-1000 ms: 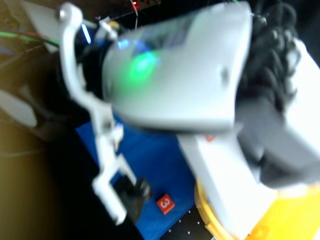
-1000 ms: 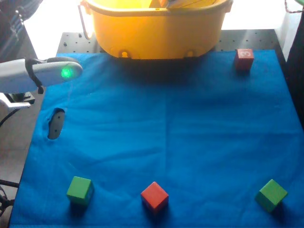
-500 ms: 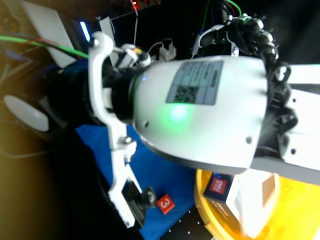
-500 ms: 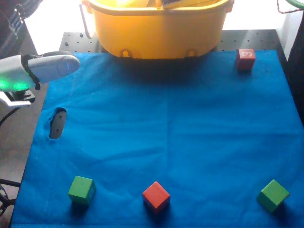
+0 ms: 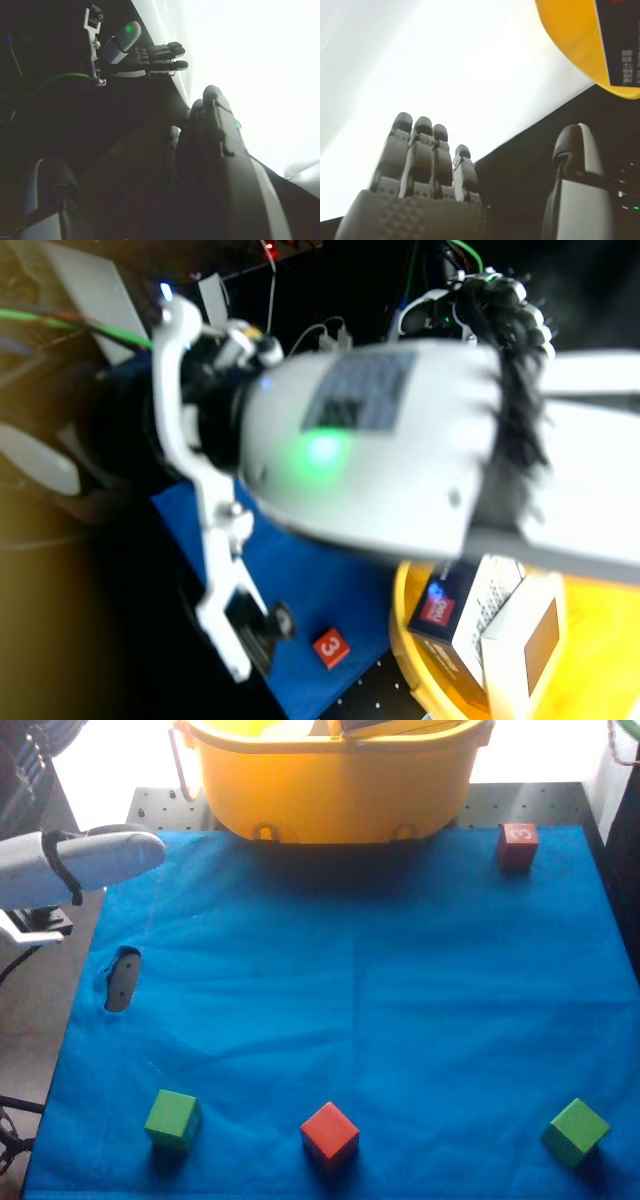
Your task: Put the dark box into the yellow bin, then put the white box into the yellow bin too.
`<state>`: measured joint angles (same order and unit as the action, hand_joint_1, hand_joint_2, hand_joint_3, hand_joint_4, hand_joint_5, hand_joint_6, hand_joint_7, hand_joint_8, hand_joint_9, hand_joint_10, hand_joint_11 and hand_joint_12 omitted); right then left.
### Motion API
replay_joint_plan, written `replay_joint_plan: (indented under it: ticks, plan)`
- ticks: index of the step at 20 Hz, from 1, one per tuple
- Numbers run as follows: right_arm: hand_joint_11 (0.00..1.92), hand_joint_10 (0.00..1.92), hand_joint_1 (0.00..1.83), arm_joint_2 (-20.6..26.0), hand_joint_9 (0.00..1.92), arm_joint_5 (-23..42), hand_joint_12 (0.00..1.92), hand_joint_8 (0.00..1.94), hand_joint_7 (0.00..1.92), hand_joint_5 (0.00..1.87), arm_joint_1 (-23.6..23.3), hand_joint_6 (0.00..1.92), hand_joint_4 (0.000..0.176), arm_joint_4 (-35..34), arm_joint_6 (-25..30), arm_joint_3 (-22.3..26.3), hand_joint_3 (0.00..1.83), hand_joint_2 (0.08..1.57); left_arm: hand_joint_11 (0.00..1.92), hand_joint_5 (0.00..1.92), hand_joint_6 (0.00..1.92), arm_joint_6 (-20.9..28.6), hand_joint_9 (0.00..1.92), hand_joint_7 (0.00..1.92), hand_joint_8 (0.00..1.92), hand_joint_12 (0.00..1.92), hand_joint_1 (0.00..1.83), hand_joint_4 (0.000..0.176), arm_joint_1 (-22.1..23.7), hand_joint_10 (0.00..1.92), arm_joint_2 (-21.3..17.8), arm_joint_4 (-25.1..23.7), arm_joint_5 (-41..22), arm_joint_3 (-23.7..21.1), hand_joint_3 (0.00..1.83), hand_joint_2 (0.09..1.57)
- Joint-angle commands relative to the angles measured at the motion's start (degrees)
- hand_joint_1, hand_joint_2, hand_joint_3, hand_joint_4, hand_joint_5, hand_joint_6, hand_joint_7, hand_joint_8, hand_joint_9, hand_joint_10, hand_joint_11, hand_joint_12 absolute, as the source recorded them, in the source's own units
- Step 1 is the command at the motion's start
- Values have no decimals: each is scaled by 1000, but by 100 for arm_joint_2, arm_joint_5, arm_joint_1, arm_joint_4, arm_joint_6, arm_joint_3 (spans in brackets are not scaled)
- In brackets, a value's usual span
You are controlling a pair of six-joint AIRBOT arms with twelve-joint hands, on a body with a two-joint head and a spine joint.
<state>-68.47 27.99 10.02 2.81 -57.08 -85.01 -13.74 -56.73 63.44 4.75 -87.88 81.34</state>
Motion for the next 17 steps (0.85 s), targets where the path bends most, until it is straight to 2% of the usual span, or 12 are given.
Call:
replay_joint_plan:
  ticks: [1,2,5,6,8,11,12,13,14,17]
  plan:
    - [169,0,742,60,151,719,53,0,102,0,-64,0,176,-76,-8,6,0,739,62,143,5,40,73,104,0,74,814,96,25,0,-43,221,-592,-6,1,889]
    - [171,2,722,109,153,719,55,0,89,0,-53,0,176,-78,-6,44,0,760,76,138,3,39,81,112,4,83,854,93,16,5,-68,243,-581,-15,0,883]
    - [112,0,755,277,82,719,32,0,45,0,-35,0,176,-79,-6,225,0,741,131,78,0,34,144,148,11,115,840,105,-7,22,-138,330,-577,-63,0,852]
    - [99,0,750,308,62,719,27,0,37,0,5,0,176,-79,-6,243,0,748,122,51,0,33,139,134,4,114,829,125,-29,16,-143,383,-586,-65,0,845]
    - [139,12,730,397,95,723,47,10,71,0,62,0,176,-79,-5,328,0,722,121,62,11,31,146,141,5,118,826,106,-78,14,-184,507,-633,-85,0,849]
    - [164,10,721,681,106,842,61,9,84,0,210,0,176,-80,-5,566,7,758,97,35,1,23,118,74,0,112,797,88,-123,0,-264,645,-648,-103,5,875]
    - [179,12,705,793,115,927,69,12,97,0,257,0,176,-95,-5,663,7,761,85,15,0,17,105,52,0,108,815,95,-129,0,-308,672,-648,-129,0,863]
    - [173,7,710,920,107,1027,68,9,95,0,317,0,176,-144,-5,780,8,767,84,6,0,-3,104,44,0,109,803,94,-139,0,-366,689,-656,-166,0,865]
    - [142,1,709,1005,66,1077,57,2,65,0,344,0,176,-168,-5,857,8,773,84,14,3,-13,115,69,10,111,817,109,-149,5,-405,699,-666,-191,0,858]
    - [106,1,720,1334,28,1325,44,6,74,6,489,2,176,-280,-5,1152,11,797,56,47,12,-55,86,46,12,105,814,113,-231,6,-579,822,-761,-294,0,860]
